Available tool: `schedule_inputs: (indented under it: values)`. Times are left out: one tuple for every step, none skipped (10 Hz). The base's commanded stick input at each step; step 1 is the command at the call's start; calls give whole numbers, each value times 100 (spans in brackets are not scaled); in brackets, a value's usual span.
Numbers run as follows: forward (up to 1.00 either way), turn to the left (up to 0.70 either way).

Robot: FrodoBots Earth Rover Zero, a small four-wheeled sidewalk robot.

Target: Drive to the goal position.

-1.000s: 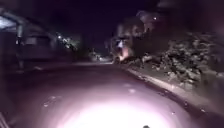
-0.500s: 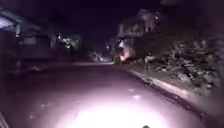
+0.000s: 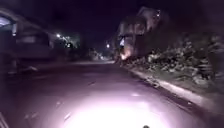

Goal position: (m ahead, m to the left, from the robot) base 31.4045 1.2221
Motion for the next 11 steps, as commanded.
schedule_inputs:
  values:
    - [70,0]
    - [70,0]
    - [70,0]
    - [70,0]
    - [70,0]
    - [70,0]
    - [70,0]
    - [70,0]
    - [70,0]
    - [70,0]
    - [70,0]
